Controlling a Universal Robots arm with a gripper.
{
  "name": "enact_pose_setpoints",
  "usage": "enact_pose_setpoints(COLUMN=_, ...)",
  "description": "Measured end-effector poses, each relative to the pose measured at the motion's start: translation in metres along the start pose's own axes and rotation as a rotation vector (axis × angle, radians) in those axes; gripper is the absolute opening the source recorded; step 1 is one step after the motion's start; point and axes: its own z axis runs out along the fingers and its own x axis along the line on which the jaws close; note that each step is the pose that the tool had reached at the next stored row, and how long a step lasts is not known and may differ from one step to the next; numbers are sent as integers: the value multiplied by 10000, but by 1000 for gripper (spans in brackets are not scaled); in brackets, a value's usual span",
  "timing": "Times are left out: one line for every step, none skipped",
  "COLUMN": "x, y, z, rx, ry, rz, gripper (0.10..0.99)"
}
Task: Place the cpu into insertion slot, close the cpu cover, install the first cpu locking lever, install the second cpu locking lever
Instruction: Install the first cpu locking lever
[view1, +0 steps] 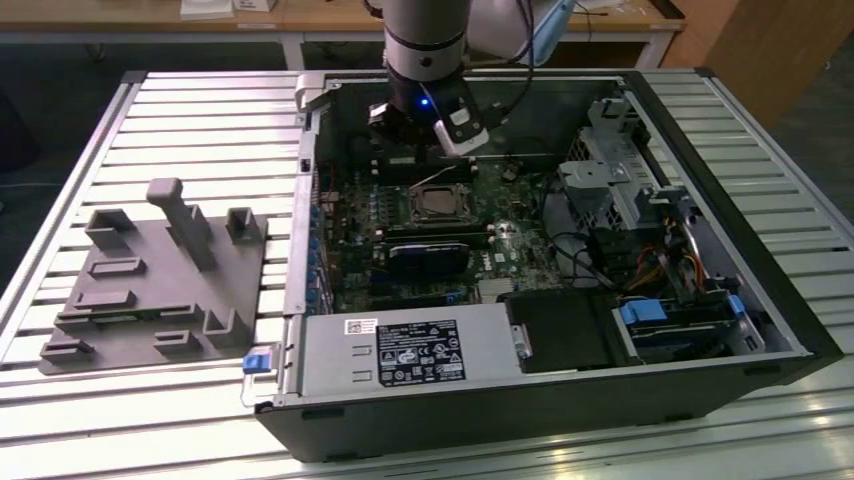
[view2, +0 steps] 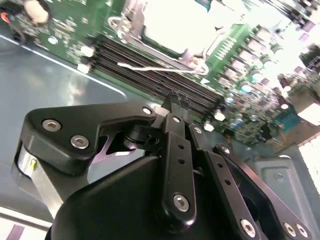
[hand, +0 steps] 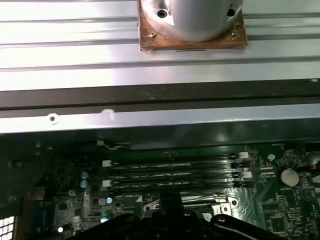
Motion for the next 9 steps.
enact_pose_setpoints(x=-30, y=2, z=2, rx=10, ry=2, rz=2, gripper=106)
enact_pose_setpoints(x=-63, y=4, z=3, rx=24, ry=4, rz=2, gripper=106)
enact_pose_setpoints(x=-88, y=6, z=5, rx=48, ry=4, rz=1, gripper=106)
enact_pose_setpoints(x=-108, y=7, z=5, rx=101, ry=2, rz=-2, gripper=106)
enact_pose_setpoints(x=-119, y=8, z=6, rx=232, ry=-9, rz=-5, gripper=106)
enact_pose_setpoints(x=-123, y=8, z=6, rx=416, ry=-22, rz=-6, gripper=106)
enact_pose_setpoints(x=-125, y=9, z=7, rx=593, ry=-41, rz=-6, gripper=106)
enact_pose_setpoints(x=-125, y=9, z=7, rx=783, ry=-68, rz=-1, gripper=106)
enact_pose_setpoints(x=-125, y=9, z=7, rx=906, ry=-92, rz=3, gripper=106)
